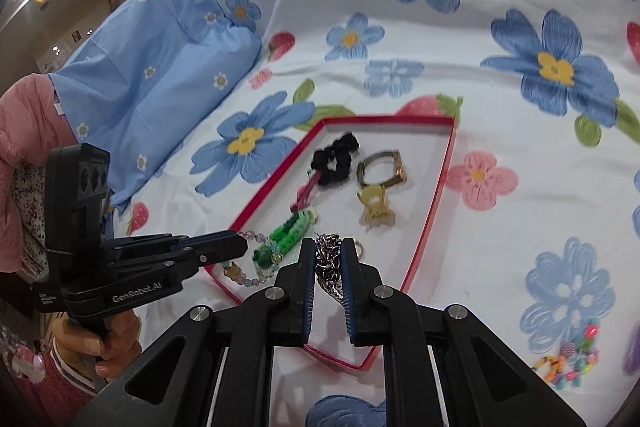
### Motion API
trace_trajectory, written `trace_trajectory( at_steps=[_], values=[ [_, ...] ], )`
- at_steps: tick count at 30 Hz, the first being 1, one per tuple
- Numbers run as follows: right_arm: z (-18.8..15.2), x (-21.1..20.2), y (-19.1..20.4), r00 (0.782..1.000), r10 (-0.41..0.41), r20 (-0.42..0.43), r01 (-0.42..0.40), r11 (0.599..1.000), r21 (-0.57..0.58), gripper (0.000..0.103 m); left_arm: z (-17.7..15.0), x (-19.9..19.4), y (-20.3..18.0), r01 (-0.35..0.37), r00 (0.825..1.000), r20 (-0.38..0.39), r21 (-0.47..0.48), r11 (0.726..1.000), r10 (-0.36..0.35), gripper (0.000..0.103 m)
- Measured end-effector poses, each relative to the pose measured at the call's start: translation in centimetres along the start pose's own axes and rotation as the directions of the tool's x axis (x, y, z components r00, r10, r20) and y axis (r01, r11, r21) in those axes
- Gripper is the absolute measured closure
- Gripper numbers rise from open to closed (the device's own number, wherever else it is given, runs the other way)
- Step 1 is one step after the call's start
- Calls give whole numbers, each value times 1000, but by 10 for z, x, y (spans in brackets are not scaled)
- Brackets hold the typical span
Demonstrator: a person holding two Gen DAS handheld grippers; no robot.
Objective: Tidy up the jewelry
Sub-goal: 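Carry the beaded bracelet and silver chain into the red tray, open both tools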
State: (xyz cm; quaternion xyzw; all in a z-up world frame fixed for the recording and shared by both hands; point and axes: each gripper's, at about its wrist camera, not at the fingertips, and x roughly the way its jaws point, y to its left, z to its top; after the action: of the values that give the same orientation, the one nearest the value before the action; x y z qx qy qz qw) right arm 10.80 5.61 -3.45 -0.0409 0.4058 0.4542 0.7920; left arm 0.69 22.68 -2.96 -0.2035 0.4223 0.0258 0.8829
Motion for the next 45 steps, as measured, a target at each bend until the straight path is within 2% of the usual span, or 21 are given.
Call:
trace_trajectory(
  at_steps=[14, 23, 32, 36, 41, 43, 45],
  values=[
    [-21, 52, -12, 991, -14, -133, 16, 1000, 15, 91, -6, 28, 25, -70, 996, -50, -24, 997, 69, 97],
    [-20, 66, -15, 983, -32, -181, 32, 999, -3, 91, -7, 39, 30, -100, 992, -79, -28, 995, 98, 97],
    [-18, 69, -15, 984, -19, -179, 20, 1000, 0, 89, -7, 40, 31, -104, 991, -86, -32, 994, 101, 96],
    [-18, 68, -16, 985, -17, -172, 18, 1000, 7, 87, -7, 38, 30, -104, 991, -82, -37, 994, 101, 82],
    [-18, 60, -18, 988, -9, -153, 13, 1000, 26, 86, -6, 34, 26, -105, 992, -77, -37, 994, 102, 75],
    [-18, 53, -20, 990, -4, -138, 9, 999, 37, 86, -6, 31, 23, -102, 993, -71, -38, 994, 99, 64],
    [-19, 44, -23, 992, 1, -124, 6, 999, 51, 84, -5, 27, 21, -100, 994, -58, -38, 994, 98, 59]
  ],
)
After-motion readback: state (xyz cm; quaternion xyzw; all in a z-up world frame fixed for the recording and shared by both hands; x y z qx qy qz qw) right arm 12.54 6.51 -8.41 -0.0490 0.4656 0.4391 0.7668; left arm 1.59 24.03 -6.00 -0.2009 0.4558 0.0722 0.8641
